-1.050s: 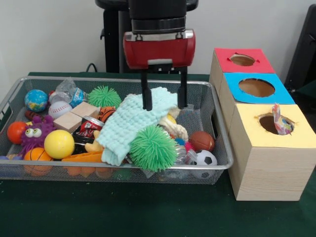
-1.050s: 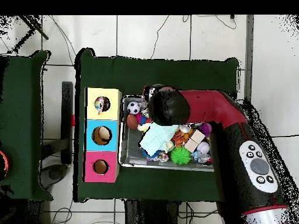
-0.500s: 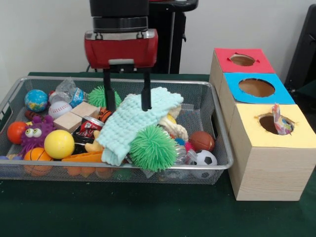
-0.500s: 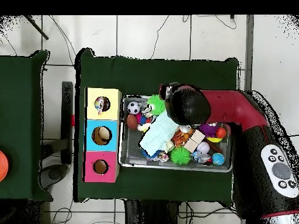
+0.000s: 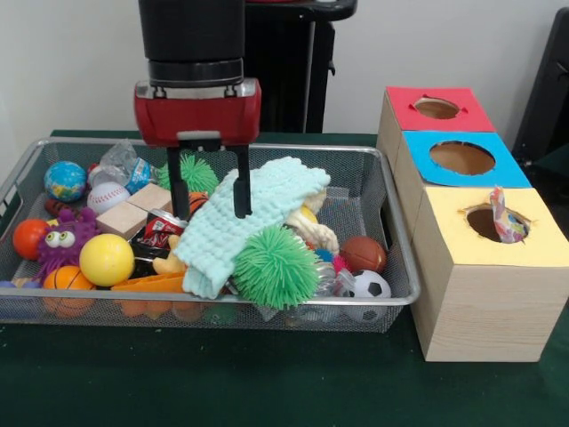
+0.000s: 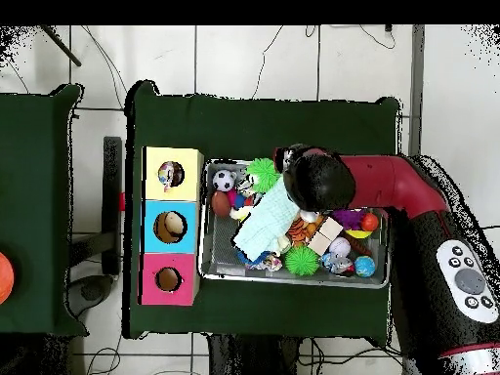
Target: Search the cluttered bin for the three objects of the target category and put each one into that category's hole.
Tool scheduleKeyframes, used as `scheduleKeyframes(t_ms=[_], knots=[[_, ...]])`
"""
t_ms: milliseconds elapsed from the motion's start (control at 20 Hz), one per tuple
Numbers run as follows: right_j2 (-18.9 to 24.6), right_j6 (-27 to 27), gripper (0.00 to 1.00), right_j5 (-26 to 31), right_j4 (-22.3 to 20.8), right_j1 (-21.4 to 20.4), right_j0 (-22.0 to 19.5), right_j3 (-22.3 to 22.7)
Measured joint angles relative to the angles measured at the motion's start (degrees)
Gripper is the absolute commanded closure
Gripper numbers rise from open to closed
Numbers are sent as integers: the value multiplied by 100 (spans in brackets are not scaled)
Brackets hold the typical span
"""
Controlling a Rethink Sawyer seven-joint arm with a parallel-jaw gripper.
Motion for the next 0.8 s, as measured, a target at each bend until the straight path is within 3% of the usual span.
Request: scheduleKeyframes(t_ms=[800], knots=[[0, 0, 0, -20, -378, 49, -151, 650]])
